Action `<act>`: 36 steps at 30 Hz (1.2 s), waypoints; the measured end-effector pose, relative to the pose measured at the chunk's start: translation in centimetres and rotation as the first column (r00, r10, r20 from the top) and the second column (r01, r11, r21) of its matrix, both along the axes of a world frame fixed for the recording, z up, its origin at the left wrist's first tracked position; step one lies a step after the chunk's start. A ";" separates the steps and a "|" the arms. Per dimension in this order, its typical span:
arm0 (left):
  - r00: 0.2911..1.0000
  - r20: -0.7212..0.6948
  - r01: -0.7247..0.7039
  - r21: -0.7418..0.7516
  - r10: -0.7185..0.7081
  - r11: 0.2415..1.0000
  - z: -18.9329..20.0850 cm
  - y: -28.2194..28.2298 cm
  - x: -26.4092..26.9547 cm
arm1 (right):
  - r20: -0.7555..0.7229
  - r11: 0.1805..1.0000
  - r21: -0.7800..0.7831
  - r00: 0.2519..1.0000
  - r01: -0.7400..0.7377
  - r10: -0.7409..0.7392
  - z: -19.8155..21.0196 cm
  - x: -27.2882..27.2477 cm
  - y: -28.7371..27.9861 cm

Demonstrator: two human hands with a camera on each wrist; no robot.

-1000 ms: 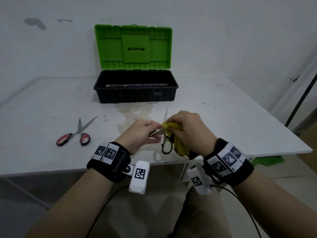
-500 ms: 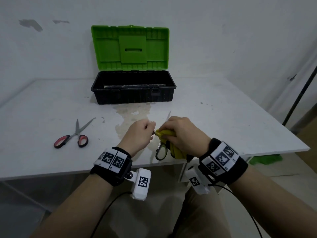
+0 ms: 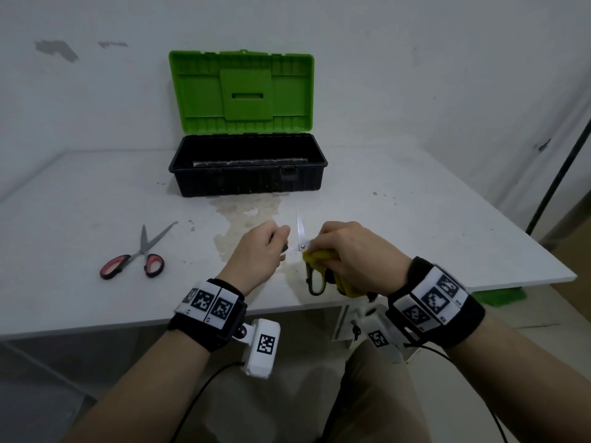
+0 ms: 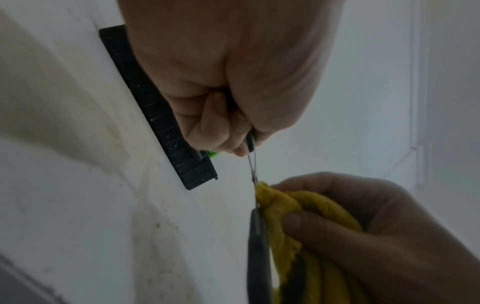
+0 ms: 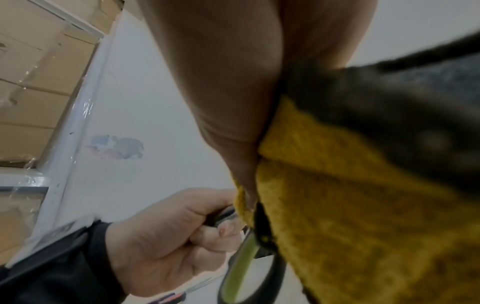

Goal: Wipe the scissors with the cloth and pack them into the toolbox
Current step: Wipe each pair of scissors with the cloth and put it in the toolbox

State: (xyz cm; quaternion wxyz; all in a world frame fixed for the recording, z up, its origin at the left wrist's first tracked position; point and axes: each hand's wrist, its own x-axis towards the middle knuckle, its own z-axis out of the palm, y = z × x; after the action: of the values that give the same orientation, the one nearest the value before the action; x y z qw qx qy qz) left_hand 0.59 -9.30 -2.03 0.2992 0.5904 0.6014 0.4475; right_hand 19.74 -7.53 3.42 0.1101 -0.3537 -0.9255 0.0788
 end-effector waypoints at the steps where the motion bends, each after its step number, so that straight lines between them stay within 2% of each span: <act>1: 1.000 0.004 0.000 -0.003 0.000 1.000 -0.1 0.0 0.0 | -0.024 1.000 0.005 1.000 0.006 -0.006 0.2 0.2 0.0; 4: 0.999 0.007 0.032 0.010 -0.032 0.999 0.0 0.2 0.6 | -0.078 0.999 0.041 0.997 -0.006 0.010 0.2 -0.7 -0.4; 7: 0.999 -0.043 0.033 0.022 -0.032 0.999 0.0 0.4 0.7 | -0.054 0.999 0.031 0.998 -0.029 0.030 -0.5 -1.4 -1.0; 10: 1.000 0.012 0.007 0.019 -0.007 1.000 0.0 0.4 0.1 | -0.039 1.000 -0.007 0.999 -0.008 0.008 -0.4 -0.6 -0.6; 14: 0.996 0.081 0.020 0.027 -0.022 0.999 0.0 0.5 0.3 | -0.119 0.998 0.034 0.992 0.055 -0.050 -0.3 -0.5 0.0; 21: 0.978 0.202 -0.052 -0.005 0.052 0.999 -0.6 1.0 -0.5 | -0.057 0.994 -0.062 0.994 0.093 -0.097 -1.5 1.3 -0.6; 23: 0.978 0.194 -0.071 -0.011 0.072 0.997 -0.7 1.1 -0.8 | -0.074 0.991 -0.084 0.992 0.101 -0.107 -1.3 2.0 -0.4; 26: 0.987 0.116 -0.111 -0.001 0.111 0.994 -0.9 1.0 -1.4 | -0.162 0.977 -0.082 0.964 0.198 -0.209 -0.1 3.7 0.7; 29: 0.983 0.150 -0.101 -0.008 0.101 0.995 -0.8 0.9 -1.5 | -0.210 0.932 -0.104 0.909 0.346 -0.361 0.7 5.0 3.2; 33: 0.976 0.204 -0.065 -0.038 0.072 0.997 -0.5 0.8 -0.9 | -0.164 0.849 -0.160 0.835 0.503 -0.526 -0.5 4.8 8.0; 36: 0.971 0.231 -0.050 -0.077 0.067 0.996 -0.6 0.9 -0.4 | -0.077 0.786 -0.218 0.793 0.578 -0.605 -1.9 4.0 11.3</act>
State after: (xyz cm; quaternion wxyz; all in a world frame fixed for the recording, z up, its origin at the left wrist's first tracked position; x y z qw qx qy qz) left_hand 0.18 -8.45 -2.68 0.3751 0.5047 0.5949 0.5007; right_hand 23.78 3.78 1.56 0.1621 -0.6282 -0.7461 0.1498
